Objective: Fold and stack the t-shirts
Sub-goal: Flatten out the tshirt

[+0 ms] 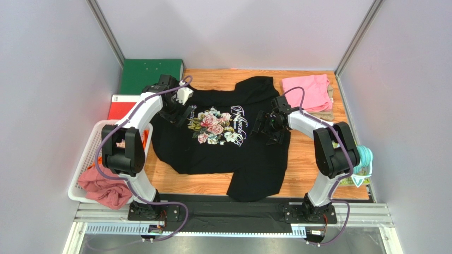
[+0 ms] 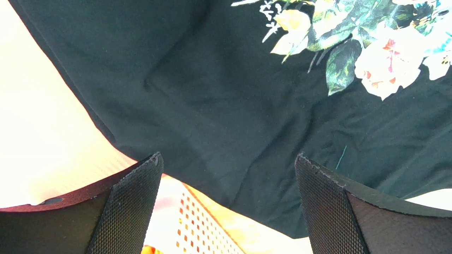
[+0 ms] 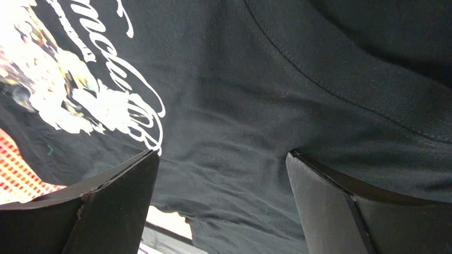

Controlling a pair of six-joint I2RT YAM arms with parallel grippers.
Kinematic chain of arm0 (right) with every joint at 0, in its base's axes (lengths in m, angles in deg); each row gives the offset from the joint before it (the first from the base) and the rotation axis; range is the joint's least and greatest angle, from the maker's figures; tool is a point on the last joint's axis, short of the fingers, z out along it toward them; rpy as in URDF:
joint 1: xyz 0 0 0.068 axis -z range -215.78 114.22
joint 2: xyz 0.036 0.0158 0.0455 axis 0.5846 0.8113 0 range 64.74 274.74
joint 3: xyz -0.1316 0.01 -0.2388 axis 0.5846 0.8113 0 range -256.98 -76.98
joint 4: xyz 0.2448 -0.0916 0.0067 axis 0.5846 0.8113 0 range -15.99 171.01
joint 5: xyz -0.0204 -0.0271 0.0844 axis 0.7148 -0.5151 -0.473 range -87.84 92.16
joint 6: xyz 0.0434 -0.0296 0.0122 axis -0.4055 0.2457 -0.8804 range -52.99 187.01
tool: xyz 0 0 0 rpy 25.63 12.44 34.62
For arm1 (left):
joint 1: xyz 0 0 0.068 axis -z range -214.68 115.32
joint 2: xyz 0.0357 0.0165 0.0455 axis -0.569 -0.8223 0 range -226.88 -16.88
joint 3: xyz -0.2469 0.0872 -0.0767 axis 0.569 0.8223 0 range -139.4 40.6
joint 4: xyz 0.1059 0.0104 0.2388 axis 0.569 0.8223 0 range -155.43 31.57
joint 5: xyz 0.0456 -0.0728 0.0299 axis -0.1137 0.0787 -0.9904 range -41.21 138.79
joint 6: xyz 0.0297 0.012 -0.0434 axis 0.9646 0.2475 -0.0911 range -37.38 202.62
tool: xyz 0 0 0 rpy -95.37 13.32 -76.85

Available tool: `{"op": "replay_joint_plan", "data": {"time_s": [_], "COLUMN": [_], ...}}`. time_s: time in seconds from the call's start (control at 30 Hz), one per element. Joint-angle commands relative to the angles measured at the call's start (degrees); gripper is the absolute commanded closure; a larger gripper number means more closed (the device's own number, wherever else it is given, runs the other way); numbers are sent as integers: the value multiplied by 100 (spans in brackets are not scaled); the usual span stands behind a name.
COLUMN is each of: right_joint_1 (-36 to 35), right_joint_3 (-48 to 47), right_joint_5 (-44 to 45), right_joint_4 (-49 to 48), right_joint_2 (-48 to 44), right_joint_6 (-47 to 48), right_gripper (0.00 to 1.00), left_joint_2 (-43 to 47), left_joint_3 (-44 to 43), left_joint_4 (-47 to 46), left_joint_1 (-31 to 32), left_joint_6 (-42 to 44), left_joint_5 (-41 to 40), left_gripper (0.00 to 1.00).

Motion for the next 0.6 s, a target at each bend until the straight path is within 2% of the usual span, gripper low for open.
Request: {"op": "replay_joint_plan", "data": {"time_s": [0.0,0.23,0.57], "right_joint_1": [-41,-33,257], "right_joint_3": [18,387,1266], "right_joint_5": [-79,817,1574], "right_joint_4": [-327,348,877], "right_joint_2": [270,-46,-1372], "right_joint_6": [-117,-65,-161], "right_gripper": [0,0,0], "left_joint_2": [267,609,1470], "left_joint_3": [-7,283,635], "left_joint_4": [-55,-47,173], "left_joint_1": [-3,-3,-20], "left_joint_6": [-45,34,315], "left_joint_5": [-6,73,73], "left_gripper": [0,0,0]}}
